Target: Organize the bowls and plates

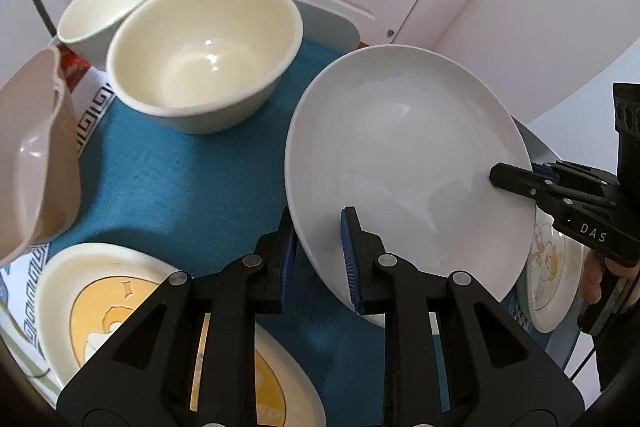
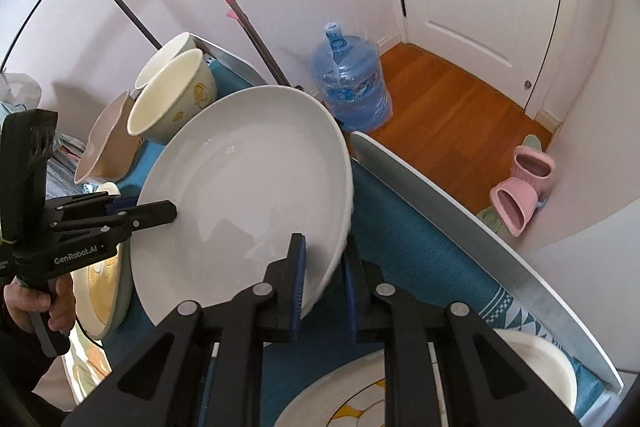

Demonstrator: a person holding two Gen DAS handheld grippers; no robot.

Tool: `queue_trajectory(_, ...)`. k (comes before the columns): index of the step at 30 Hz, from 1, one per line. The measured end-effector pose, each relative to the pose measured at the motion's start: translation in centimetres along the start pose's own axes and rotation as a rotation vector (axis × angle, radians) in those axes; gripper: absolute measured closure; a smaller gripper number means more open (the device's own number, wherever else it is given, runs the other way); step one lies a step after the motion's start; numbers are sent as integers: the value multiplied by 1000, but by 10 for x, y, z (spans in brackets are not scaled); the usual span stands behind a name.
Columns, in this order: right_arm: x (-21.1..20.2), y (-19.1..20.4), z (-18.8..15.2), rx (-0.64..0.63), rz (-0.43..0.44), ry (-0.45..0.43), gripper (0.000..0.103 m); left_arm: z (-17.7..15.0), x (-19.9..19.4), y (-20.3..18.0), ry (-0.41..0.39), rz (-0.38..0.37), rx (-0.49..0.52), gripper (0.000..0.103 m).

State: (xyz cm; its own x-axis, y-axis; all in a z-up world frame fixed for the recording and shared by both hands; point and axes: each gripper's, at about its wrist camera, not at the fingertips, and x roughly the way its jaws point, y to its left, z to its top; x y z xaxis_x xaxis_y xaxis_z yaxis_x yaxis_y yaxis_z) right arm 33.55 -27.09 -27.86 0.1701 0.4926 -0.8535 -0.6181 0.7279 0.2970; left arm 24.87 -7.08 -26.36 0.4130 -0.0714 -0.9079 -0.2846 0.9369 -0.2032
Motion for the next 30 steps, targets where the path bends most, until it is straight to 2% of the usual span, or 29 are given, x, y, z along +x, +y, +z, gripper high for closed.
queue_trajectory(9,-48,33,-1,-9,-36,-77,87,-25,-73,-6,-79,-11,51,84)
queue_trajectory(13,-75,59,-6,2,-51,-109,87,-28,-120,-2,-105,-16,76,84)
queue_trajectory(18,-95,98,-22,33,-78,-138,87,-44,-157,13,-116,-45,120,84)
queue_trajectory(24,-95,149,-52,106,-133,-146,87,-65,-171,54,-65,-104,209,84)
queue_trajectory(30,-69,194,-89,250,-170,-123,87,-87,-156,86,14,-127,308,84)
